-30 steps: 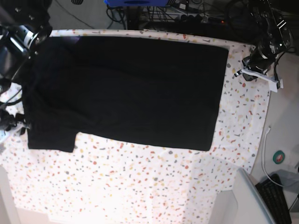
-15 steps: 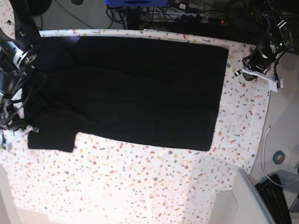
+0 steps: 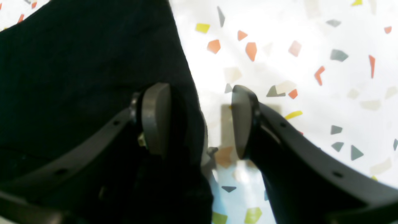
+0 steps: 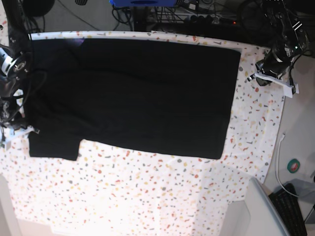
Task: Layout the t-shirt on the table in an organized manner, then fold the t-shirt properly
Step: 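Grasp the shirt side with the right gripper and tug it outward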
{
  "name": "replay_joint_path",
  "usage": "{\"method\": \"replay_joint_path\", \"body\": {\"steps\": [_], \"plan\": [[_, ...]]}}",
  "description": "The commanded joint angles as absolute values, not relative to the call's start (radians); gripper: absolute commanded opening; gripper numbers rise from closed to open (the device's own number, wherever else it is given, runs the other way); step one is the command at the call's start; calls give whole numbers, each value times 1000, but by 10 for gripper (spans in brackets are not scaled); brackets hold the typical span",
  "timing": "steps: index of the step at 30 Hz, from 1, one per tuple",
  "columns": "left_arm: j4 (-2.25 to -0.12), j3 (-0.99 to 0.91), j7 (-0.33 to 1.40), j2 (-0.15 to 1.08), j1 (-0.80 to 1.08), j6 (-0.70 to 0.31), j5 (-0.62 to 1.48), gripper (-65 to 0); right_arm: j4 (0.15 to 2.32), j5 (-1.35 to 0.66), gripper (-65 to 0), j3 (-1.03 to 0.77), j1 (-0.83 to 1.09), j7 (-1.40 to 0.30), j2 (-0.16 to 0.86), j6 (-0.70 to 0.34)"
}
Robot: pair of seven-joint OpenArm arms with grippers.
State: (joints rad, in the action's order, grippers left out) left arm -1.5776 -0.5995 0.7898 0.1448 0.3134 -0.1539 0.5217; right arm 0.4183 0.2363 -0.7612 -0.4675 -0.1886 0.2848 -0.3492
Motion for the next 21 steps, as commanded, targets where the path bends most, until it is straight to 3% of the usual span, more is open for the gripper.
{"method": "replay_joint_path", "body": {"steps": [1, 6, 9, 10, 12, 17, 21], "plan": [[-1593, -604, 773, 157, 309, -156, 527, -650, 424, 237, -392, -760, -489, -197, 297, -340], [-1593, -604, 773, 157, 309, -156, 527, -650, 426, 237, -650, -760, -490, -231, 294, -340], [-1592, -604, 773, 157, 309, -156, 526, -650, 427, 237, -650, -762, -490, -254, 292, -343], [-1592, -604, 773, 157, 309, -156, 526, -650, 427, 237, -645, -763, -490, -254, 292, -343], [-1592, -604, 773, 157, 309, -156, 526, -650, 427, 236, -575, -769, -490, -254, 292, -344], [-1592, -604, 773, 157, 309, -156, 526, -650, 429, 236, -363, -769, -492, -254, 292, -348], [-1592, -604, 773, 157, 309, -156, 526, -650, 429, 236, -345, -769, -492, -254, 288, -386]]}}
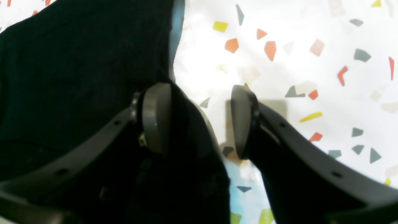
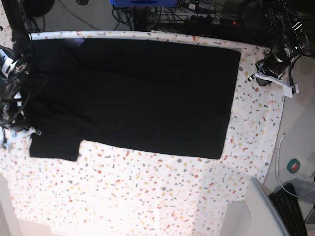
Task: Layout the t-shirt on the table in an organized manner, then fold the t-shirt properly
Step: 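Grasp the shirt side with the right gripper and tug it outward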
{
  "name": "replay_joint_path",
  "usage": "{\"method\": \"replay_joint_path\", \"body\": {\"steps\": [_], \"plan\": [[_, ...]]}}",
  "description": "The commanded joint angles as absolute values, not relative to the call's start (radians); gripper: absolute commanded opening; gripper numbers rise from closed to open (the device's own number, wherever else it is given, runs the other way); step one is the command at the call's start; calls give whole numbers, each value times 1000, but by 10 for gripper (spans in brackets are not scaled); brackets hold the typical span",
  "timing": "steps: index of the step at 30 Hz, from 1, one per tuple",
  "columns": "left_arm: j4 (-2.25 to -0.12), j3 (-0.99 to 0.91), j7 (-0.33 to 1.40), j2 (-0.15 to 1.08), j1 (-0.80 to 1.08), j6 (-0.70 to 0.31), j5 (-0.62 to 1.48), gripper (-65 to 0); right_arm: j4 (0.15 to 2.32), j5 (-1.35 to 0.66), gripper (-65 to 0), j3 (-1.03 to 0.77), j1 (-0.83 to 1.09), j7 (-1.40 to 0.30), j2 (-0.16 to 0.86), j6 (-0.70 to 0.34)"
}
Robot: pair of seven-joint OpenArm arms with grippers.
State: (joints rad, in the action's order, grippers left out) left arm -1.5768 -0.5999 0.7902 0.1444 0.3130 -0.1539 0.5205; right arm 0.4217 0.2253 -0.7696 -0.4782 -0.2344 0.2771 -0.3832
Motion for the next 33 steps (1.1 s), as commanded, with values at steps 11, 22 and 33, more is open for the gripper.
{"method": "replay_joint_path", "body": {"steps": [11, 22, 33], "plan": [[-1590, -604, 773, 157, 308, -156, 526, -650, 453, 236, -345, -773, -493, -248, 266, -430], [-1590, -604, 773, 157, 308, -154, 526, -650, 535, 180, -345, -820, -486, -257, 272, -430], [-1590, -604, 773, 157, 308, -153, 526, -650, 584, 179, -345, -814, -481, -257, 265, -432]]}}
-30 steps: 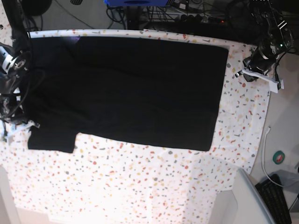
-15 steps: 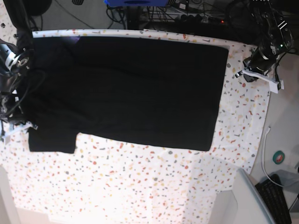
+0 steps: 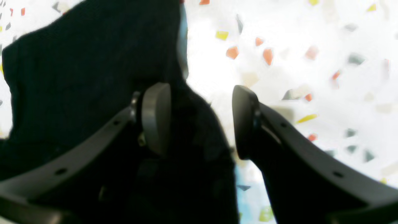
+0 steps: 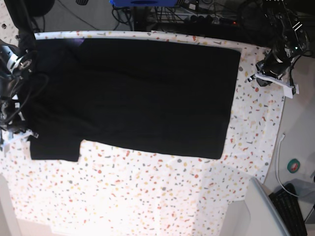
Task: Layout the t-shirt on the table in an organized manner, then fold the t-shirt properly
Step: 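Grasp the shirt side with the right gripper and tug it outward, then move the left gripper to the shirt's hem corner and grasp it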
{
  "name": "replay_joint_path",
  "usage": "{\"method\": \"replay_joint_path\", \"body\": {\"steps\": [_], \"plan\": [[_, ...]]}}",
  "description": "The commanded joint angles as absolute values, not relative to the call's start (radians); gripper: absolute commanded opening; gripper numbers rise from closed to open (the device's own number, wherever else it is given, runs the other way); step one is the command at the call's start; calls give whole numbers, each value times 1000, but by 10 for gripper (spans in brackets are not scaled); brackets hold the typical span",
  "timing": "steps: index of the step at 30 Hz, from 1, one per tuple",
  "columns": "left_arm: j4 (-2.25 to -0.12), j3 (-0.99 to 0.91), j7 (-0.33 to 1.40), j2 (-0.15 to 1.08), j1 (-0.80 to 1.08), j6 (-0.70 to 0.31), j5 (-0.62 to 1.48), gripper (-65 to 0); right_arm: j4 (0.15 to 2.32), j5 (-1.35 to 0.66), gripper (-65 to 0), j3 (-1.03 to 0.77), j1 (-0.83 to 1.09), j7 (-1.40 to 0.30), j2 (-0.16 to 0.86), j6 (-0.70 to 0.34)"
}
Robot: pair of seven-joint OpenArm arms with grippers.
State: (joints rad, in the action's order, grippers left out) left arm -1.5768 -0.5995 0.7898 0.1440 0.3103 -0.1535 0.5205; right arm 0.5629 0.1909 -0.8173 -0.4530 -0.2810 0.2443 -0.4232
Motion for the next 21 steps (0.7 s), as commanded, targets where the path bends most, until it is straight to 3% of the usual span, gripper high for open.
{"method": "replay_joint_path", "body": {"steps": [1, 21], "plan": [[-1590, -604, 773, 157, 308, -153, 526, -650, 591, 179, -345, -812, -475, -269, 265, -432], [-1590, -604, 773, 157, 312, -154, 526, -650, 536, 176, -344, -720, -472, -298, 239, -432]]}}
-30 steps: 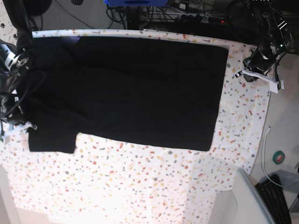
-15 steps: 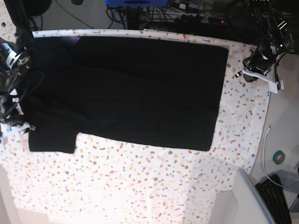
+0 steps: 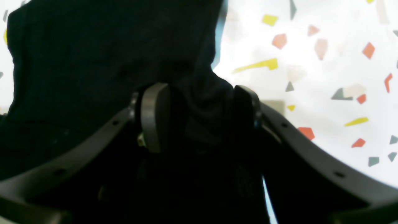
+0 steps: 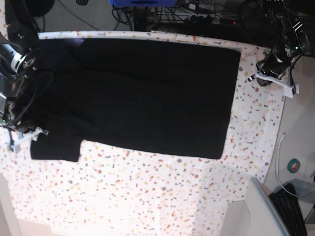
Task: Layout the t-shirt on the table in an organized manner, then fold the t-shirt properly
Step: 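Move the left gripper to the shirt's hem corner and grasp it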
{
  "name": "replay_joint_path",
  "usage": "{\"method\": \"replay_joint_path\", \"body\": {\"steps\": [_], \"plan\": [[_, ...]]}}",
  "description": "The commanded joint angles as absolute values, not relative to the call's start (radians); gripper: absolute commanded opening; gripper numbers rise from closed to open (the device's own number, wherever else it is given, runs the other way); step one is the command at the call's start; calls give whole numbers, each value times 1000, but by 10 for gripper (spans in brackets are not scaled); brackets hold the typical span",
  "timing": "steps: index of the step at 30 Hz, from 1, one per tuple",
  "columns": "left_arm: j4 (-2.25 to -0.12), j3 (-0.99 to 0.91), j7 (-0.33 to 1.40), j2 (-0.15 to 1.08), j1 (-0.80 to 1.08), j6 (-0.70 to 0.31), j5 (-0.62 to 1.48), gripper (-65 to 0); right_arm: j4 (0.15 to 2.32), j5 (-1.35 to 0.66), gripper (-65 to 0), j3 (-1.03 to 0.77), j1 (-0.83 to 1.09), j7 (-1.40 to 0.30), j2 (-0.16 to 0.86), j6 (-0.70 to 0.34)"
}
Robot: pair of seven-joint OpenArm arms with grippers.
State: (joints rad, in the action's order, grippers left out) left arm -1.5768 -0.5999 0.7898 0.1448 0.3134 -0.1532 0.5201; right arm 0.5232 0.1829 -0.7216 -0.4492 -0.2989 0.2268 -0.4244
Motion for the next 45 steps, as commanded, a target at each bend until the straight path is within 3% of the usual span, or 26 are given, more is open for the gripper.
{"method": "replay_joint_path", "body": {"steps": [1, 3, 5, 8, 9, 15, 20, 21, 25, 27, 29, 34, 39, 42, 45], "plan": [[-1590, -604, 773, 157, 312, -154, 526, -650, 536, 176, -344, -720, -472, -298, 239, -432], [-1590, -604, 773, 157, 315, -154, 526, -650, 536, 176, -347, -720, -472, -298, 239, -432], [-1590, -604, 773, 157, 315, -154, 526, -650, 536, 176, -393, -720, -472, -298, 239, -432], [-1589, -601, 776, 159, 309, -154, 524, -650, 539, 176, -615, -720, -472, -297, 239, -432], [-1587, -598, 776, 159, 308, -154, 524, -650, 541, 176, -650, -720, -472, -297, 242, -432], [-1544, -578, 783, 196, 223, -156, 522, -650, 542, 176, -650, -720, -470, -249, 245, -432], [-1376, -410, 780, 286, 54, -153, 522, -650, 545, 176, -650, -716, -447, -249, 239, -435], [-1322, -383, 777, 288, 7, -153, 524, -617, 556, 176, -650, -714, -444, -249, 237, -437], [-1158, -351, 774, 278, -147, -157, 529, -240, 650, 179, -650, -711, -398, -249, 203, -437], [-1110, -348, 774, 269, -200, -157, 524, -115, 697, 180, -650, -711, -374, -254, 194, -437], [-1044, -312, 774, 262, -263, -157, 524, -63, 727, 180, -650, -710, -369, -282, 186, -437], [-863, -133, 746, 259, -374, -154, 524, -104, 762, 176, -650, -710, -371, -305, 188, -438], [-791, -79, 676, 257, -341, -153, 524, -178, 788, 176, -650, -711, -340, -306, 193, -438], [-800, -79, 661, 260, -323, -151, 529, -323, 788, 176, -650, -711, -343, -305, 196, -438], [-862, -79, 662, 265, -291, -151, 530, -584, 788, 176, -650, -711, -343, -305, 196, -438]]}}
